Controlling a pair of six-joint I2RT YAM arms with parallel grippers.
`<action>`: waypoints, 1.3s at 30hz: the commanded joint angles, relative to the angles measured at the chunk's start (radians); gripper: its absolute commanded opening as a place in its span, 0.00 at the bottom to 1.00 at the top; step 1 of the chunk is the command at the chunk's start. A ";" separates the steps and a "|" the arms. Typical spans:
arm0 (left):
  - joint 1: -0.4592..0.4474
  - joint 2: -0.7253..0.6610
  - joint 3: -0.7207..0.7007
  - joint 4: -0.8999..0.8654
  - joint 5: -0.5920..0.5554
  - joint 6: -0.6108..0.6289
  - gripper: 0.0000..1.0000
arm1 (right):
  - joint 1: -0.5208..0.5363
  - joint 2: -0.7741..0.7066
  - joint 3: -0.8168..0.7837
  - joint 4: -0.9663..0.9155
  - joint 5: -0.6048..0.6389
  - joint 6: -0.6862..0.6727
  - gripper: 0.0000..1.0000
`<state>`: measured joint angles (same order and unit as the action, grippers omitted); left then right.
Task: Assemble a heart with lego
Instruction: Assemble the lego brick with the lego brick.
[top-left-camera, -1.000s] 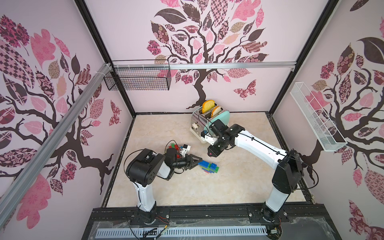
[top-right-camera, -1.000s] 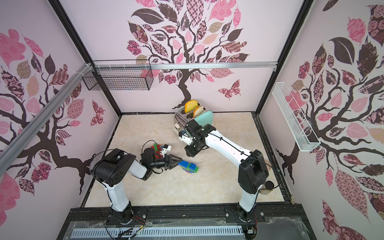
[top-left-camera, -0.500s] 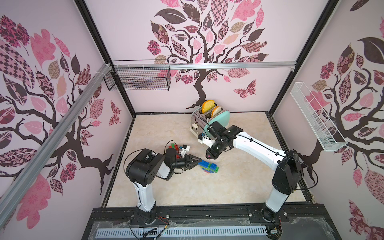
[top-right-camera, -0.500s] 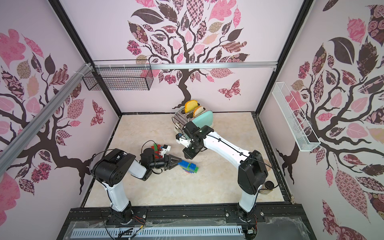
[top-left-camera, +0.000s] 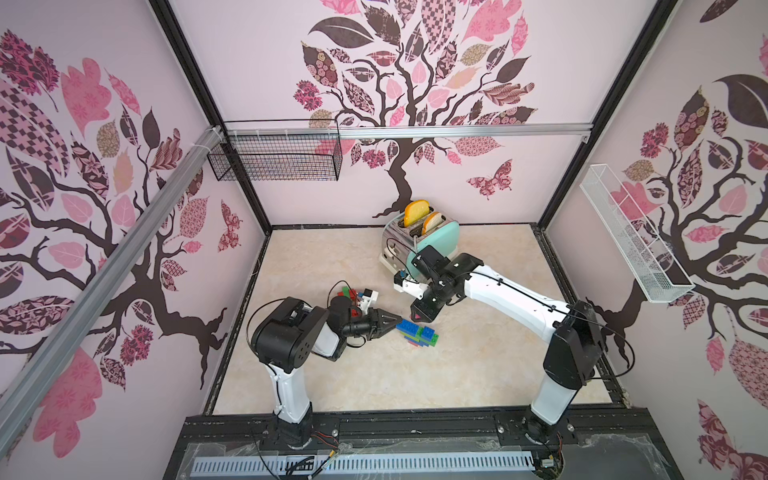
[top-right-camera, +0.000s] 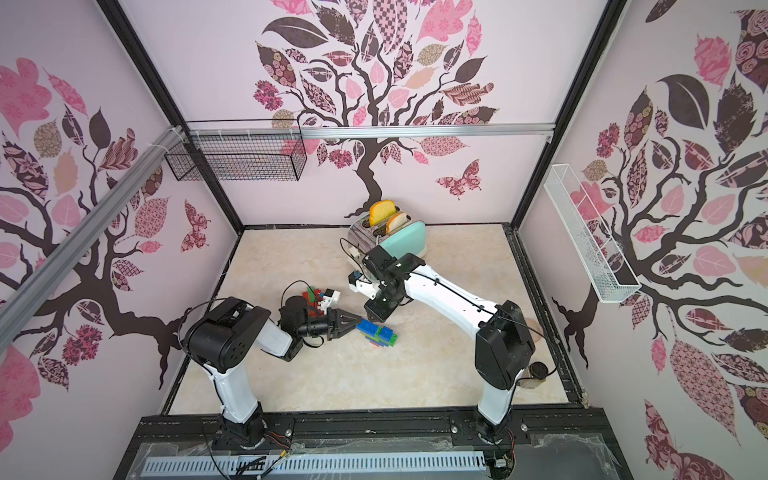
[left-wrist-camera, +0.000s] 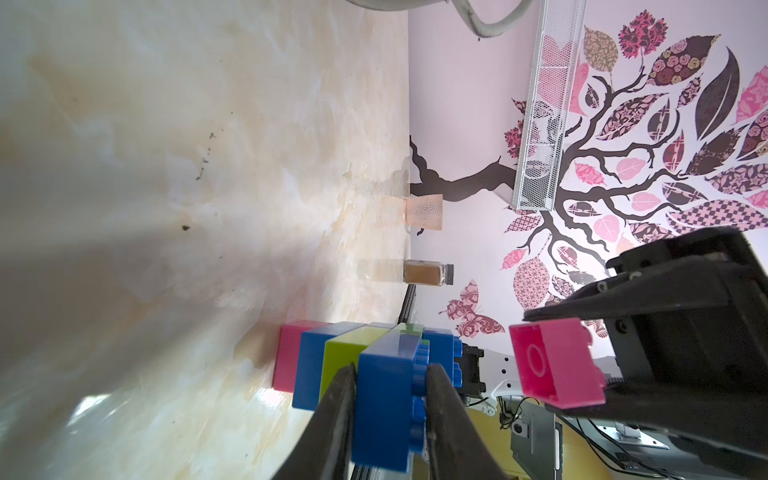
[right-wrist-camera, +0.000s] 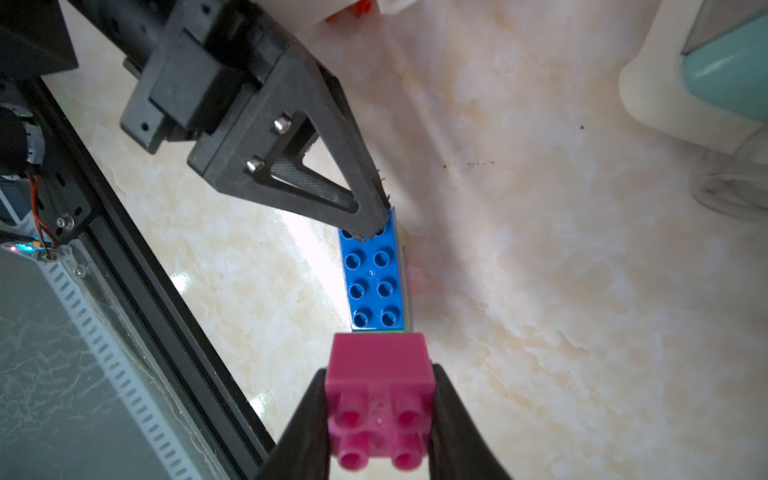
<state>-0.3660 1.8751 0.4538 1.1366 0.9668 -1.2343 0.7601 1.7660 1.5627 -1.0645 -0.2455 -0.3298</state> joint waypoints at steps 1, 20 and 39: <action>0.002 -0.001 -0.009 0.031 0.003 0.005 0.30 | 0.022 0.047 0.021 -0.037 0.015 -0.035 0.22; 0.000 0.005 -0.007 0.031 0.007 0.013 0.26 | 0.024 0.125 0.106 -0.080 -0.009 -0.155 0.21; -0.001 0.012 -0.003 0.032 0.009 0.013 0.27 | 0.031 0.210 0.157 -0.086 0.026 -0.163 0.22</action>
<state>-0.3664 1.8778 0.4538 1.1439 0.9710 -1.2324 0.7834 1.9602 1.6894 -1.1381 -0.2314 -0.4808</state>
